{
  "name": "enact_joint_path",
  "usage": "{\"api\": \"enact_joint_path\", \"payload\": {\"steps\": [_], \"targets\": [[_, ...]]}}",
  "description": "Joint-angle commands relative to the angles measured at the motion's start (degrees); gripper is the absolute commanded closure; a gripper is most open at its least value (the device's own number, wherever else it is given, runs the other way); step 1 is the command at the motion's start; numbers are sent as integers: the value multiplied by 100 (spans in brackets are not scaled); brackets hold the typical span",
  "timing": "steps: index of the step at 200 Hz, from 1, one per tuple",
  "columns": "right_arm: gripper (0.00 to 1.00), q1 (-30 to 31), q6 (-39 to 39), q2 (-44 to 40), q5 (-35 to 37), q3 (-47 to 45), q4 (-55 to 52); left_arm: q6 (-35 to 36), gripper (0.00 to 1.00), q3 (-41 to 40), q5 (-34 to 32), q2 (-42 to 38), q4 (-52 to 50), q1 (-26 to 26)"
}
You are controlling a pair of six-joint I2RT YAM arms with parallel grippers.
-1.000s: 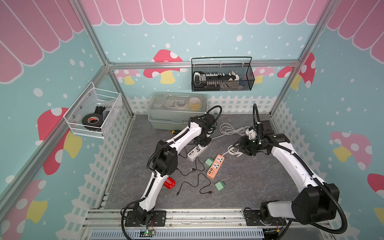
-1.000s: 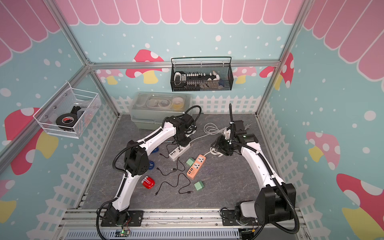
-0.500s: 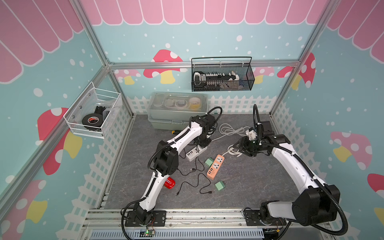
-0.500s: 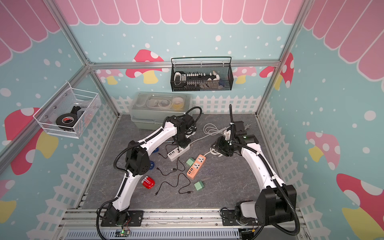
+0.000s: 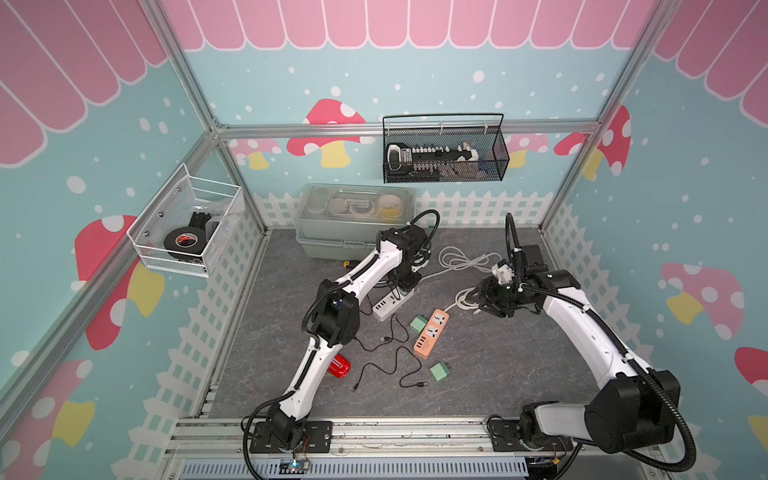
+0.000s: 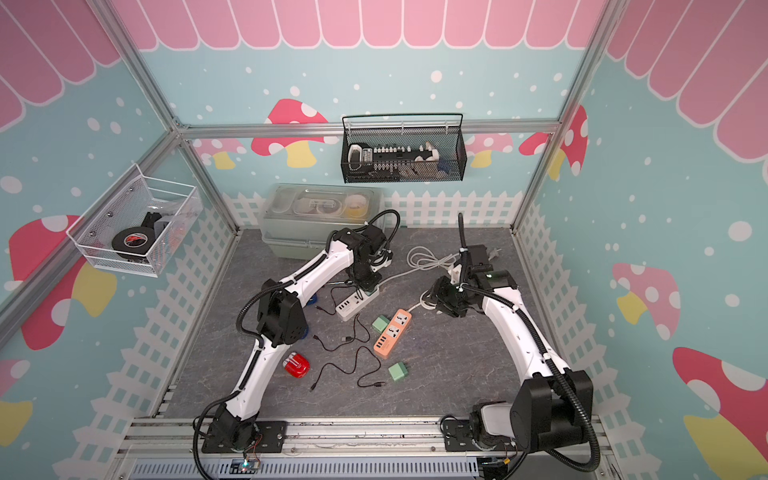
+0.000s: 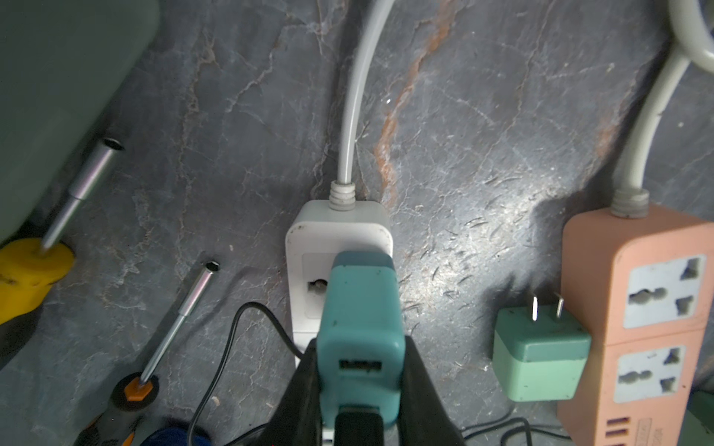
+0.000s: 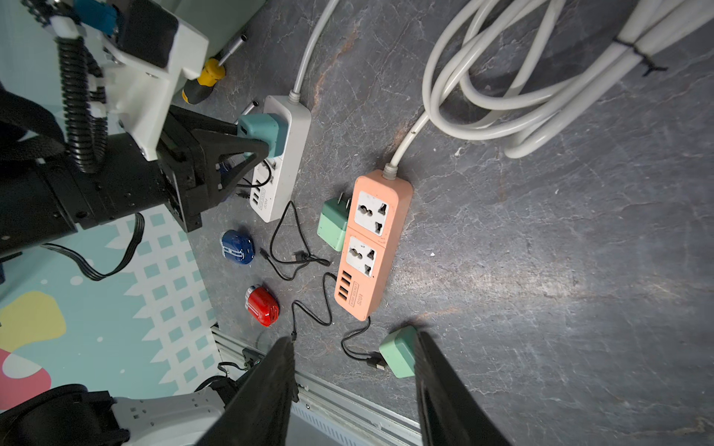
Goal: Charge the electric shaver
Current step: Insert the plug into the socket.
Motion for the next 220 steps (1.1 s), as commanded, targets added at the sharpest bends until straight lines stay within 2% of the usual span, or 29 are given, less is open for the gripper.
{"api": "enact_joint_path", "payload": {"steps": [1,30,80,104,123,160,220], "targets": [[50,-41,-2,-145,33,-115,-200,184,94,72,-134,518,30,68],[50,-39,79,-198,72,-151,-200,94,92,212,-152,814,29,40],[51,-29,217,-154,93,-135,-124,97,89,66,-187,808,65,-23],[50,-26,233,-141,87,-151,-77,45,70,17,-493,650,72,-98],[50,-29,212,-171,120,-151,-53,-126,62,105,-387,423,149,-87],[49,-26,194,-199,126,-108,-33,-524,56,186,-24,-127,308,-152],[48,-17,176,-185,111,-72,-11,-741,45,-126,-70,-827,362,-287]]}}
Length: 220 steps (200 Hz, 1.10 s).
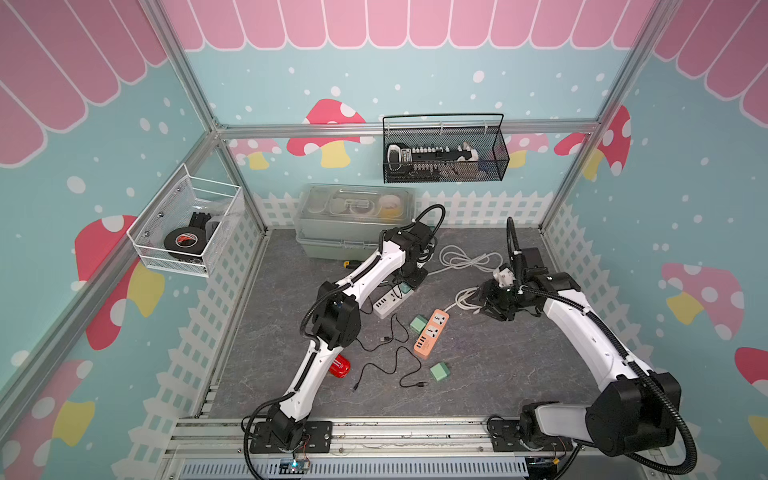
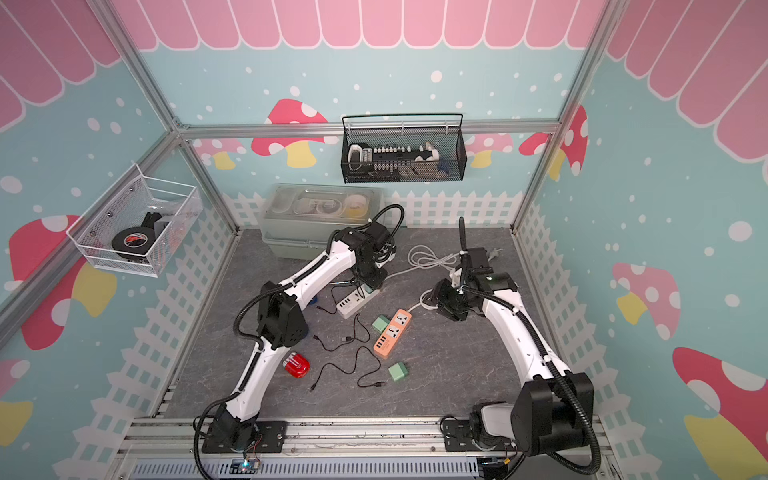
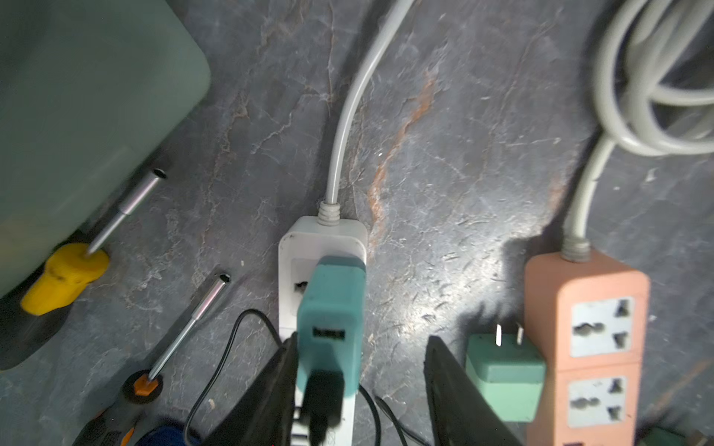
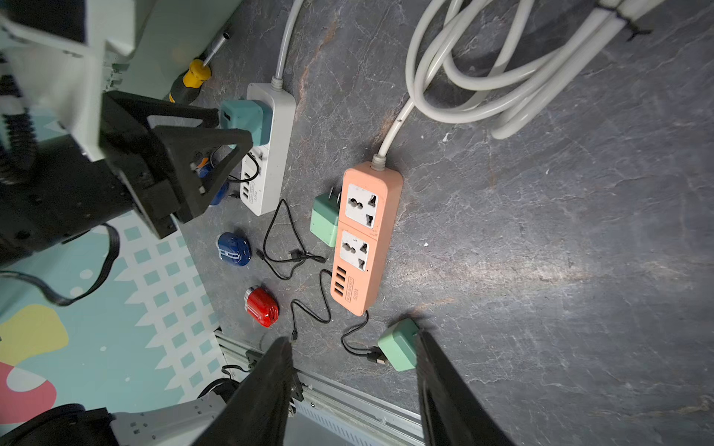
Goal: Charge the electric shaver
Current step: Insert the plug into the socket, then pick up the charging cable from the center of the board.
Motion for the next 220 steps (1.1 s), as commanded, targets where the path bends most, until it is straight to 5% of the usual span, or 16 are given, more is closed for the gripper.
{"api": "enact_joint_path", "payload": {"steps": [1,58,96,145,220], "targets": [[48,-19,-44,-119,54,48,24,-196,45,-172,62,-520,63,-49],[50,307,-534,-127,540,494,248,-1492,43,-1754,200,-2248,1427,212],[54,1923,-1320,387,1341,1304,711,-3256,44,-3913,446,-4036,2571,1230],[56,3661,-3069,1698,1755,1966,1825,-6197,64,-7065,988,-6178,3281,2878],[63,4299,-5075,3892,2169,2464,3624,-7339,64,-7811,1196,-7041,2580,3473]]}}
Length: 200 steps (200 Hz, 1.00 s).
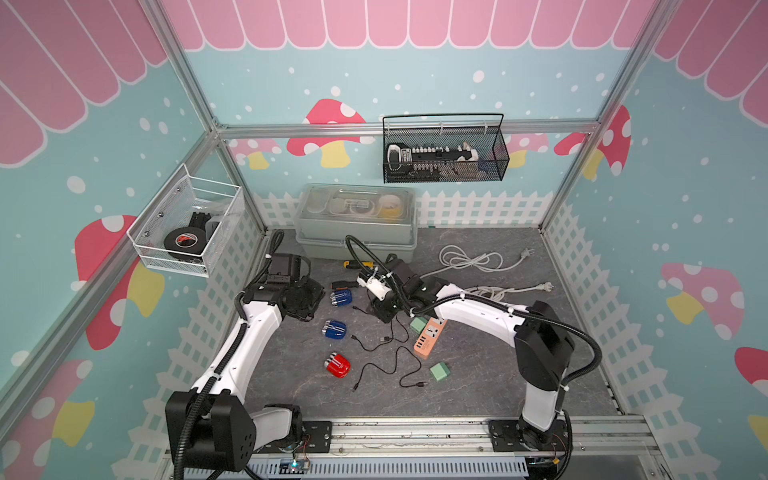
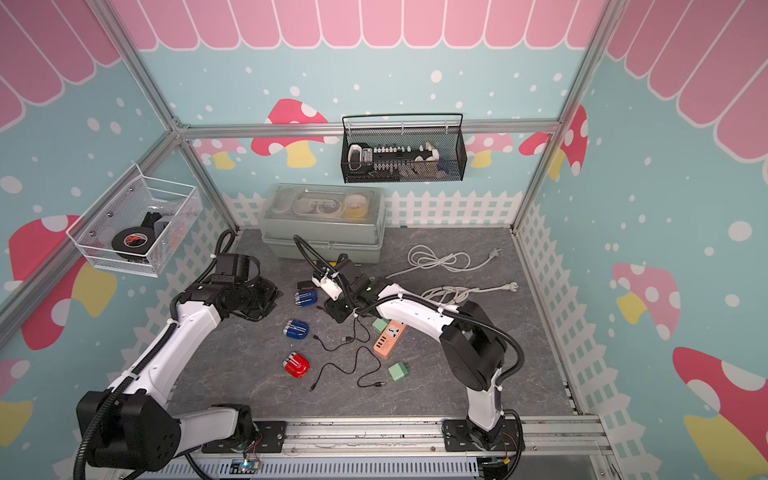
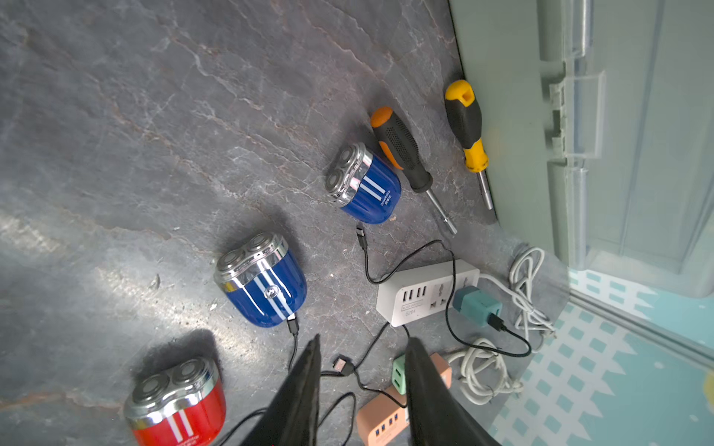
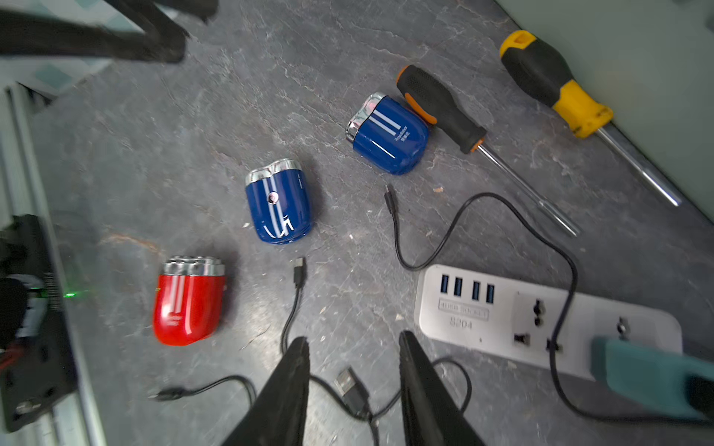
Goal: Charge the electric shaver
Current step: Pick up the charging cable from the center of the board.
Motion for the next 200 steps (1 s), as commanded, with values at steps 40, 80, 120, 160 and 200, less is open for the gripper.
{"api": "enact_joint_path", "payload": {"steps": [40,80,120,160,200], "targets": [[63,61,-1362,1322,548,1013,391,-1234,62,-350,186,-1052,-612,33],[63,87,-1192,1988,731,1706,115,-1175,62,-213,315,-1312,-931,77],[63,130,-1058,2364,696,2052,-47,-1215,62,-205,349,-1427,-1014,85],[65,131,-893,2543,678,2105,-215,-1170,63,-138,354,-1428,-1020,86],[68,136,-719,2807,585,2360,-322,-1097,63,-62,347,-1385,-1020,94]]}}
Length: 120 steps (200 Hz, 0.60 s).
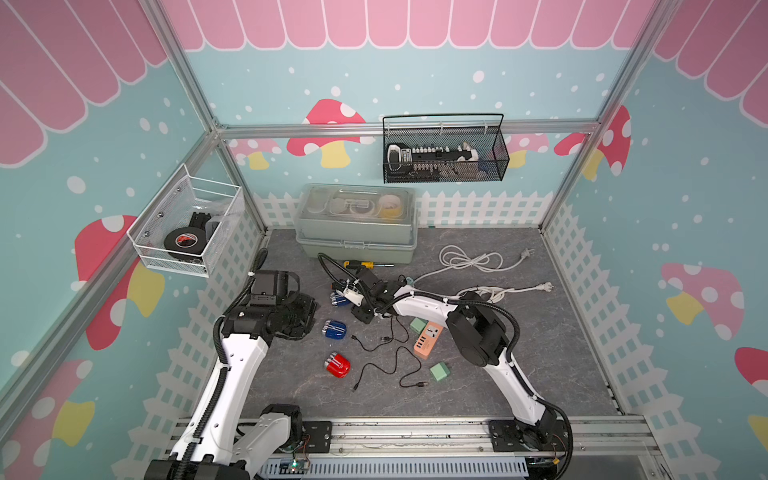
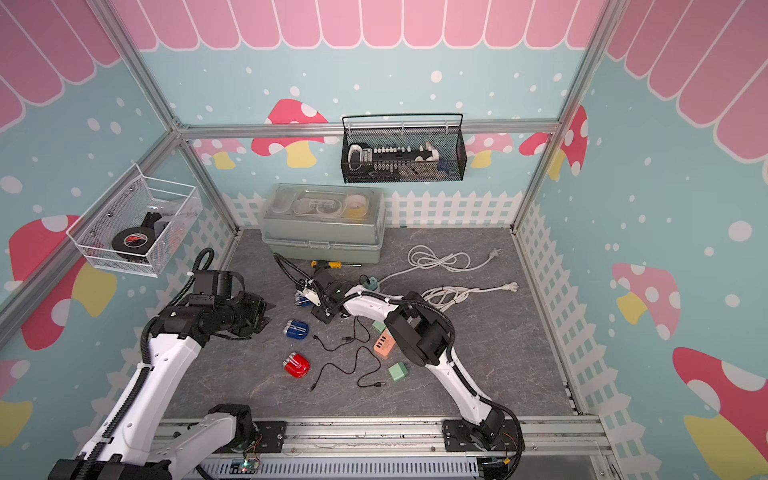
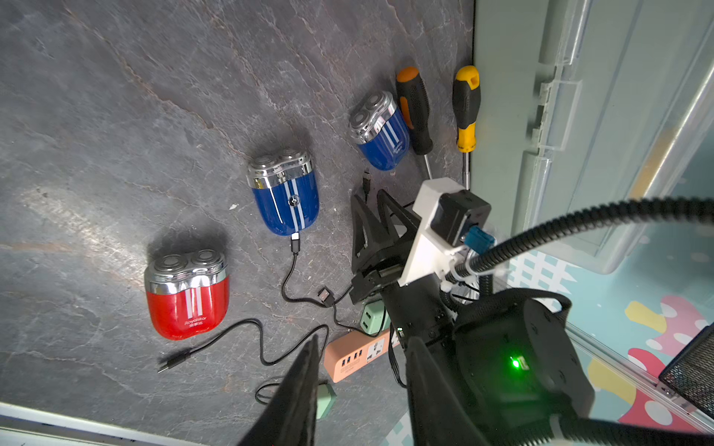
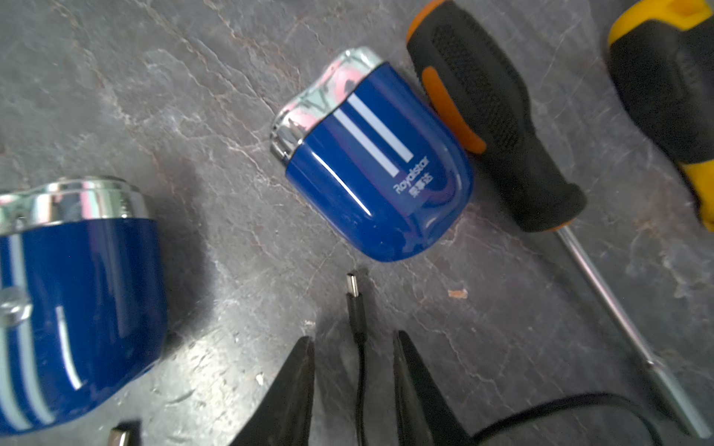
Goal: Charge the electric shaver
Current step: Pick up the charging cable from the center of the board.
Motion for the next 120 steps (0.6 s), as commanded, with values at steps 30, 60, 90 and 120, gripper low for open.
{"api": "enact_joint_path", "payload": {"steps": [30,60,90,120], "targets": [[73,39,157,357,-25,316,-195,52,64,192,3,-45,-91,47],[82,48,228,496,-128,456,-304,101,65,204,-4,-46,-125,55],[88,48,264,546,-158,496,-393,164,65,257,-24,-51,-178,69],[91,49,328,570,-189,527,-458,187,65,262,-22,-87,-211,81]]}}
